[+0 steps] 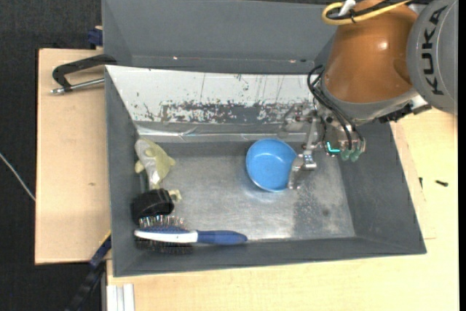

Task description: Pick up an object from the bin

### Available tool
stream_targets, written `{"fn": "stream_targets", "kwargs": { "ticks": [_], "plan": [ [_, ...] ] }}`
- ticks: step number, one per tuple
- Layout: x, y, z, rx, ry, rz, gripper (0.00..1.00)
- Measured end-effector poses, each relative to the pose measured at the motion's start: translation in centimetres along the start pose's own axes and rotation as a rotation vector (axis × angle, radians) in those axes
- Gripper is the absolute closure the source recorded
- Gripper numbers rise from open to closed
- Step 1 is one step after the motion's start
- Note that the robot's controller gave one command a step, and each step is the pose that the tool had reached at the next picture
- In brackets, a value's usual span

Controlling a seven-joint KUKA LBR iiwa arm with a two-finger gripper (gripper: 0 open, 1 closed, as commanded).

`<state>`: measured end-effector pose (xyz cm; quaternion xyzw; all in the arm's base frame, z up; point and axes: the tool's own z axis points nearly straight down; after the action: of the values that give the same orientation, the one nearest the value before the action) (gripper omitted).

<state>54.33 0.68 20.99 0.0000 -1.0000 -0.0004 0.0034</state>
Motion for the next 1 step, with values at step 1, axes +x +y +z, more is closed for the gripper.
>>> {"fn": "stream_targets", "kwargs": {
  "ticks": [1],
  "plan": [
    [-3.94, 1.1, 11.64, 0.001, -0.018, -0.2, 0.0]
  ]
}}
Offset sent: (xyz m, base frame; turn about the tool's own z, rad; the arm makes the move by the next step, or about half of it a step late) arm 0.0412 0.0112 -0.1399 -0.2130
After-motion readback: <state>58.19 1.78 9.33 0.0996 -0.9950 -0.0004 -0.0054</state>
